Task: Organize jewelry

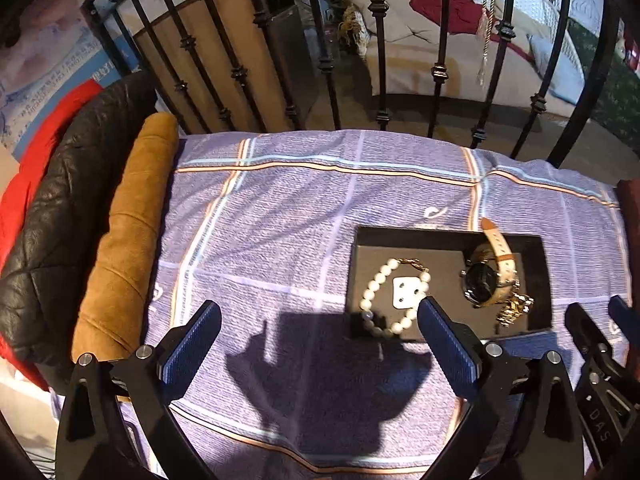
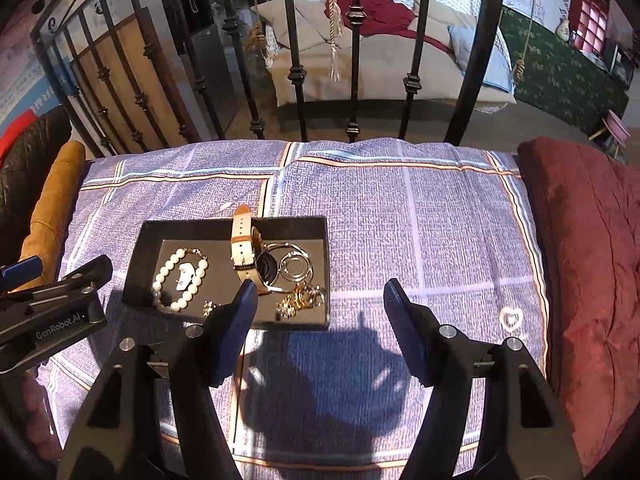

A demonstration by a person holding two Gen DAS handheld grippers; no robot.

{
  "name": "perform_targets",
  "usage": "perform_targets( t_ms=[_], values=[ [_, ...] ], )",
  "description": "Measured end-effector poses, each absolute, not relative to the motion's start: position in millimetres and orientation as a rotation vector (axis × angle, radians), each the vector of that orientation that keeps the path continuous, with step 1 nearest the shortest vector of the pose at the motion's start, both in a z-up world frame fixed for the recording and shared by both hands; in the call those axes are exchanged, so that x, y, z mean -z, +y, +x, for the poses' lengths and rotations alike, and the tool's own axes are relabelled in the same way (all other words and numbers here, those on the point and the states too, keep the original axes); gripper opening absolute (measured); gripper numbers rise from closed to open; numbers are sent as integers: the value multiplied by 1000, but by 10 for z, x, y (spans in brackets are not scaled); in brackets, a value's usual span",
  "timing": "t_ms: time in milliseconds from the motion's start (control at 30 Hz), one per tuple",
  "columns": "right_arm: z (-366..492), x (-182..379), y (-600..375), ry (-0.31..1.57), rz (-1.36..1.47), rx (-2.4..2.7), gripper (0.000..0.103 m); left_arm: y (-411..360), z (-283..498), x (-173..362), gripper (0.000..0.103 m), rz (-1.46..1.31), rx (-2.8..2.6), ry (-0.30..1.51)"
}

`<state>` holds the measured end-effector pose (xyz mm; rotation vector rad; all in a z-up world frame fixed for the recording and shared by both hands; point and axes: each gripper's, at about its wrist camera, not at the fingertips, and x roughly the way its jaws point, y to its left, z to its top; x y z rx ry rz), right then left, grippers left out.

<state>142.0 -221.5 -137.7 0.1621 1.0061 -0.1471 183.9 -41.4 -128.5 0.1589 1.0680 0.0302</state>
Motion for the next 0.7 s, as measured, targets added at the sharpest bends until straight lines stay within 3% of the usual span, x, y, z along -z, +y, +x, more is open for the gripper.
perform_targets(
  t_ms=[700],
  values=[
    [1104, 840, -1890, 992, 77, 94, 66, -230, 1507, 784, 96, 74, 57, 1069]
  ],
)
